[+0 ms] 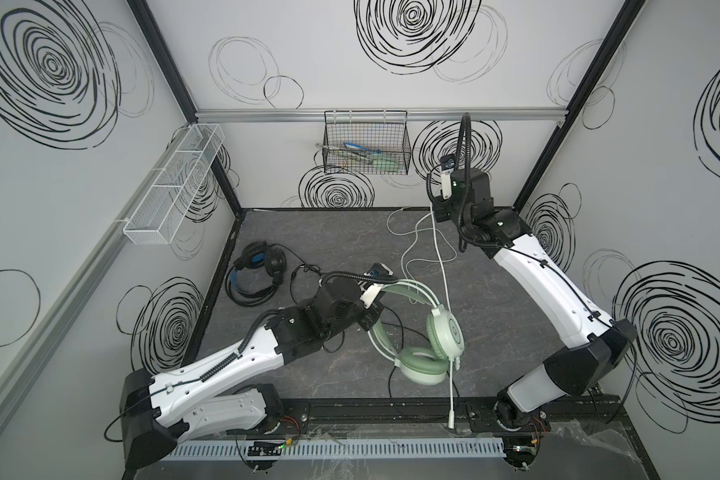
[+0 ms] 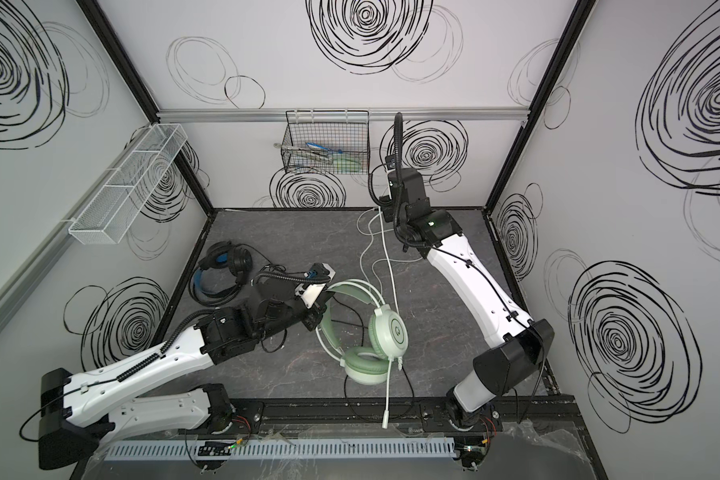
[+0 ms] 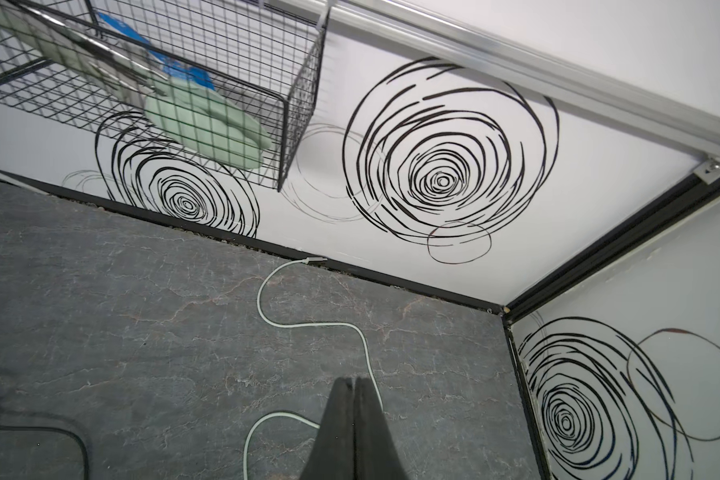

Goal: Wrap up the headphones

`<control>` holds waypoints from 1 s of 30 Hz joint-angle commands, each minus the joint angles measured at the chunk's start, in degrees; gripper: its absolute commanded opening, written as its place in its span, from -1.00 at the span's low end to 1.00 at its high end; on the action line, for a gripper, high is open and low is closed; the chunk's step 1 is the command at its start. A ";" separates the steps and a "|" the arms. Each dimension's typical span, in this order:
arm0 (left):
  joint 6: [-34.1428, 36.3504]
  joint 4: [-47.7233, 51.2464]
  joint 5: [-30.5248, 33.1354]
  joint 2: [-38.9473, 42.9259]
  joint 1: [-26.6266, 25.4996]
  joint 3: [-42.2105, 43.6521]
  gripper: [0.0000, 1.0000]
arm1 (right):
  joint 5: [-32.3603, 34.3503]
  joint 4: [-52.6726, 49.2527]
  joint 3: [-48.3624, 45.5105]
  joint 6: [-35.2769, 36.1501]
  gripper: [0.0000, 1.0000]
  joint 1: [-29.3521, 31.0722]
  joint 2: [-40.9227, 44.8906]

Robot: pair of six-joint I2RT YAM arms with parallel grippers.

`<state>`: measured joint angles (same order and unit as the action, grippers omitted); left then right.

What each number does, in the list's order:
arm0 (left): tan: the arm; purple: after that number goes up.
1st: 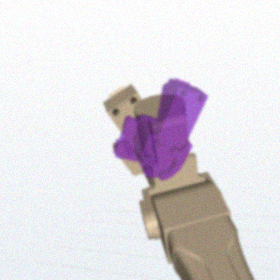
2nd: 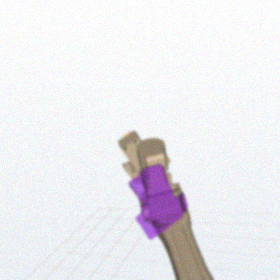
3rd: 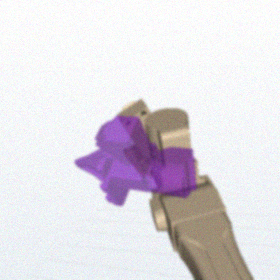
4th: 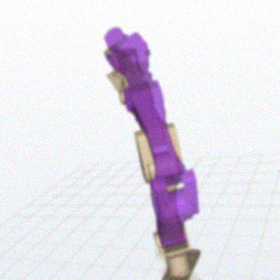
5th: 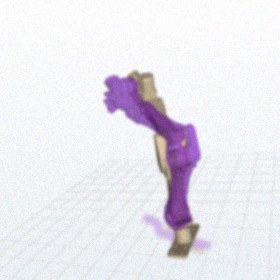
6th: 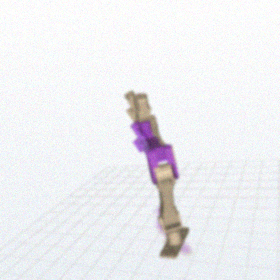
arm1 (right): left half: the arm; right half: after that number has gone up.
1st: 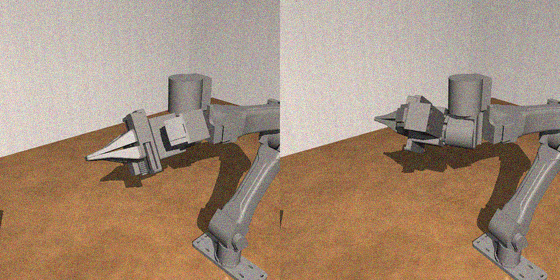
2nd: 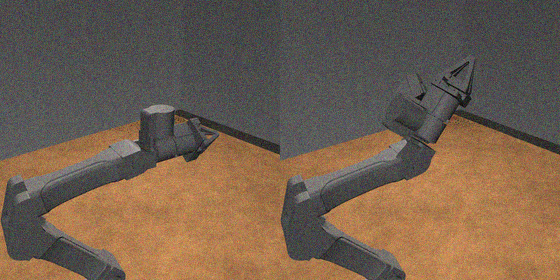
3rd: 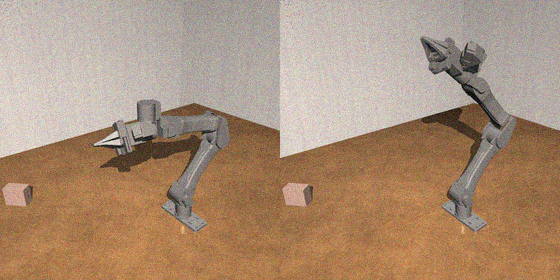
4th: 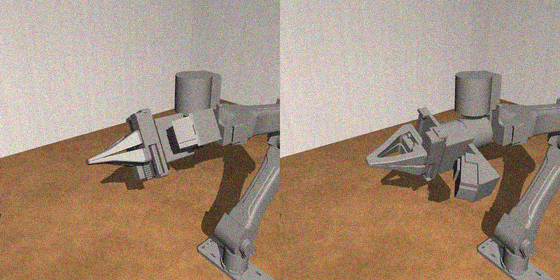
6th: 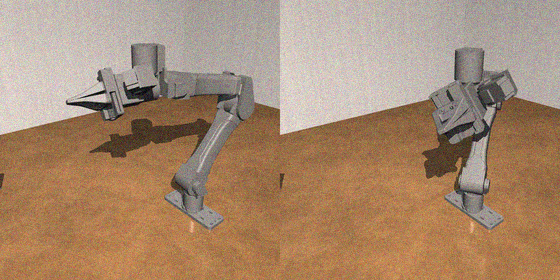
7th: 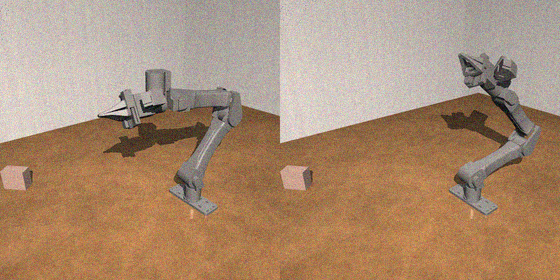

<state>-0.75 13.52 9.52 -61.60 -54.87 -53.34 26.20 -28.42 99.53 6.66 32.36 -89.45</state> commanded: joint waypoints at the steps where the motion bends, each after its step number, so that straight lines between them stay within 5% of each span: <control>1: 2.18 -1.23 -1.44 -1.66 -0.59 -3.31 -1.00 | 0.77 5.00 0.81 2.73 -1.00 2.00 0.86; 8: -2.98 -1.31 -0.27 -7.37 1.30 -4.69 -1.00 | 3.17 0.11 6.22 1.21 -1.00 6.57 0.20; 17: -16.62 5.34 7.72 -19.30 5.18 -14.65 -1.00 | 5.40 1.53 0.07 -2.82 -1.00 9.72 5.13; 30: -32.99 1.24 0.34 -28.21 16.02 -18.02 -1.00 | 2.00 8.06 -7.51 -10.25 -1.00 14.48 8.70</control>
<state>-27.14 20.75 13.26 -89.03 -40.88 -68.16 30.00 -25.32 93.80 -0.58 45.10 -84.09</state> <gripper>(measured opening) 0.076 0.055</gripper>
